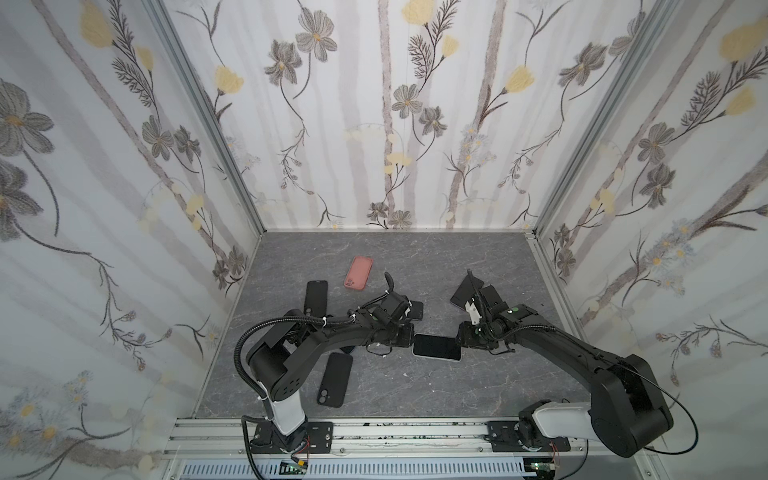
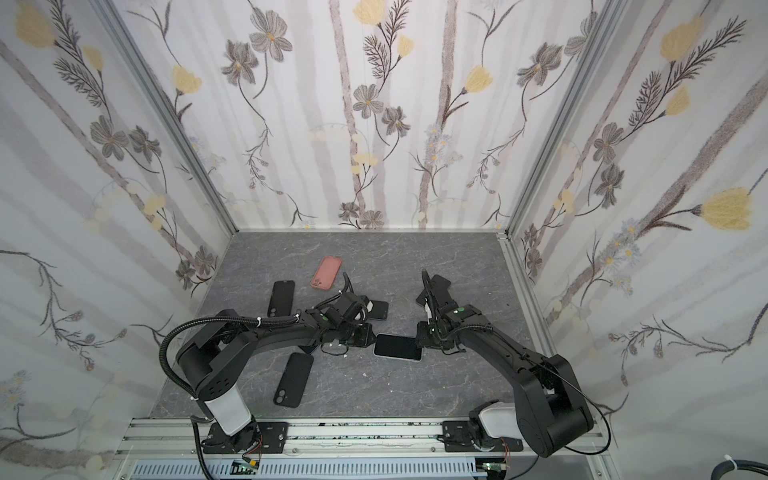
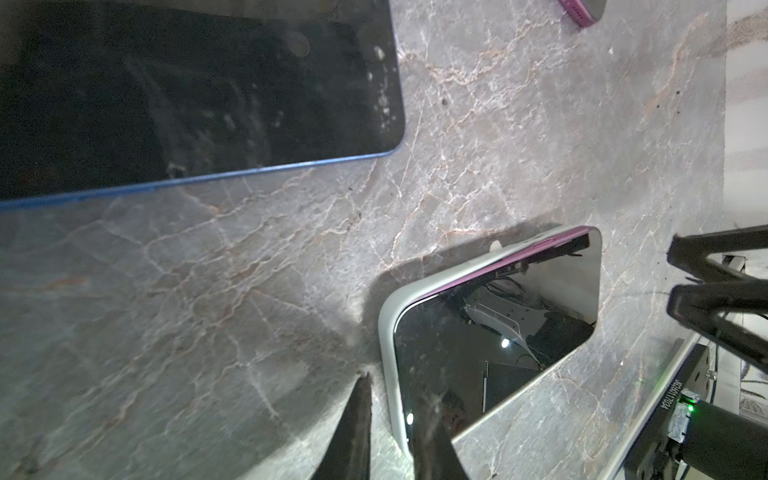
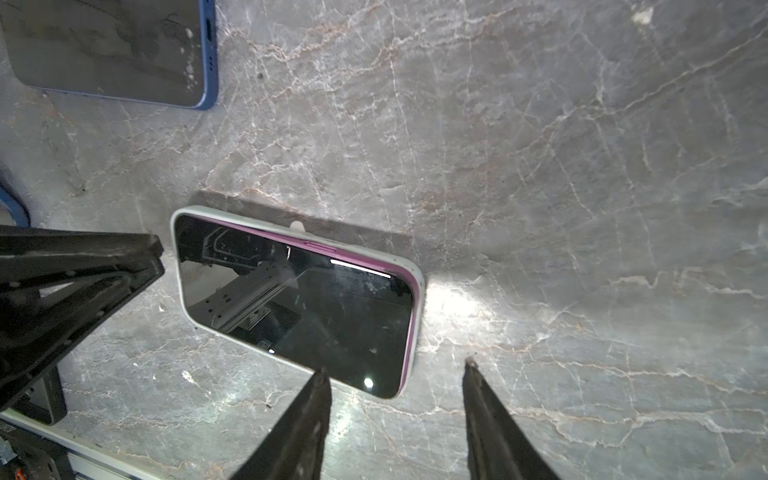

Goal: Put the phone into the phone case

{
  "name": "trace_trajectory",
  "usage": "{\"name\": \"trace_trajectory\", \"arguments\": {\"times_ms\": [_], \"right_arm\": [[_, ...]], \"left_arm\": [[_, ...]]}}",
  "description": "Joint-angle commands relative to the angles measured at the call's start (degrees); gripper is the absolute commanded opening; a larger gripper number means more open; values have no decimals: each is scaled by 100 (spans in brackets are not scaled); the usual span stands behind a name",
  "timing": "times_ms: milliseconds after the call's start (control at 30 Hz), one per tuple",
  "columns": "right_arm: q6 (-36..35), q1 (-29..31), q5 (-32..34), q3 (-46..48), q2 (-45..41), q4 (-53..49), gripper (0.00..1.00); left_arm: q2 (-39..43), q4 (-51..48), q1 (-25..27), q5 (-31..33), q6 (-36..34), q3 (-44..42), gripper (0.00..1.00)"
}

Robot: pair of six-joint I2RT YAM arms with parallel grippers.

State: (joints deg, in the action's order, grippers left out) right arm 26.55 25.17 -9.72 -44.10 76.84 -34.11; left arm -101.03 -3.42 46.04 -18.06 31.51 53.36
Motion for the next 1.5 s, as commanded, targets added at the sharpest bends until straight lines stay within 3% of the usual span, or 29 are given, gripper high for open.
{"name": "trace_trajectory", "arguments": {"times_ms": [0,500,833,1000,1100,1467], "right_arm": [[-18,13,-99,229,62,32,47],[-16,32,-385,569,468,334,20],[24,109,-50,432,695,176,19],[69,128,73,143,351,63,30],[62,128,118,-240,228,38,31],[-76,93,245,-363,729,196,20]], "left_arm": [[-21,34,1,9,-48,-6,17],[-181,26,1,-120,-38,-52,17],[-106,7,-1,-40,-61,-28,17],[46,-90,1,115,-148,115,17],[92,-171,1,204,-200,216,18],[-48,-133,1,180,-195,236,20]]}}
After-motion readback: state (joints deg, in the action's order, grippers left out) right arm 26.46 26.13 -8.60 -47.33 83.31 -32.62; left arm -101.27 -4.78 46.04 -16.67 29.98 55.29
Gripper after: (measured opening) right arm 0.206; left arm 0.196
